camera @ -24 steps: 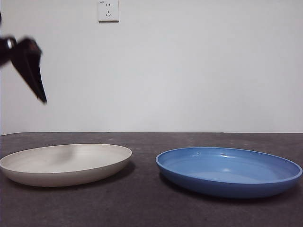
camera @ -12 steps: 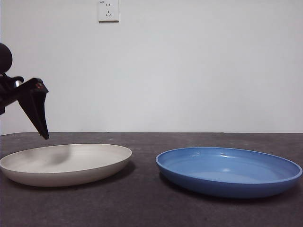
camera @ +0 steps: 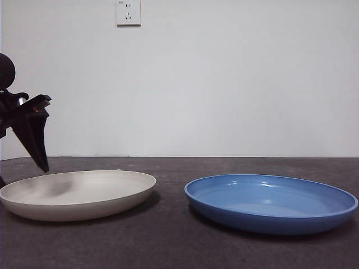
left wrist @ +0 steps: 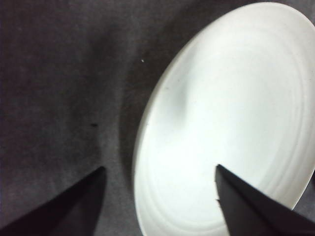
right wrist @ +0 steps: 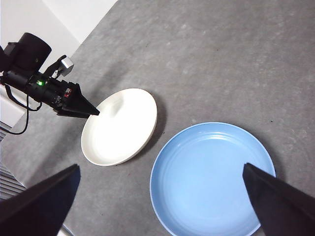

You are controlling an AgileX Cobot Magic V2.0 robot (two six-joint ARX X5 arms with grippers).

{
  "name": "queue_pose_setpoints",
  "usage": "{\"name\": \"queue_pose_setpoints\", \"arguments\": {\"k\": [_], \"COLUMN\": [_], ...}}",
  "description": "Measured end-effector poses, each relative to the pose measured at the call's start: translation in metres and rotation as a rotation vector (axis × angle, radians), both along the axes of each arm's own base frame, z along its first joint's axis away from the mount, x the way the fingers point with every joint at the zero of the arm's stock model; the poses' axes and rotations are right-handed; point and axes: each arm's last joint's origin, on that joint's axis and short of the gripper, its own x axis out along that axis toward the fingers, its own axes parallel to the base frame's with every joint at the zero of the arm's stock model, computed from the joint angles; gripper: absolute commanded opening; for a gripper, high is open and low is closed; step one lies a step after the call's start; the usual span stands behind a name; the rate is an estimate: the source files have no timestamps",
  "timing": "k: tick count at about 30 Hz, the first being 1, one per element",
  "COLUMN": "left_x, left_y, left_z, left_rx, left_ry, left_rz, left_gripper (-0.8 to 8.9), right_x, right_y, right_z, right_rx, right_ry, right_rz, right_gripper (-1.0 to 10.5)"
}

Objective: Pick up the white plate, put it on the blue plate, put it on desk

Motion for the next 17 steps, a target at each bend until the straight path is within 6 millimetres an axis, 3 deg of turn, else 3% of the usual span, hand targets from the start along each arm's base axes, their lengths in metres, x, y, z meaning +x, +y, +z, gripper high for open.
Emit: {"name": "queue_pose_setpoints", "arguments": {"k": [8,11,17], "left_x": [0.003,0.005,0.007], "left_y": [0.000,0.000,0.001], "left_z": [-0.003,-0.008,-0.012], "left_rx": [0.001,0.004,0.031], "left_ry": [-0.009,0.000,0.000], "left_rz": [0.002,0.002,0.008], "left_gripper": [1.93,0.89,0.07], "right_x": [0.000,0.000,0.000], "right_y": [0.000,0.000,0.000], "right_z": [0.000,0.000,0.000], "right_rx": [0.000,0.000,0.000], "right_ry": [0.000,0.000,0.000], "right_rz": [0.000,0.000,0.000], "right_gripper": [6.1,6.1,6.1]}}
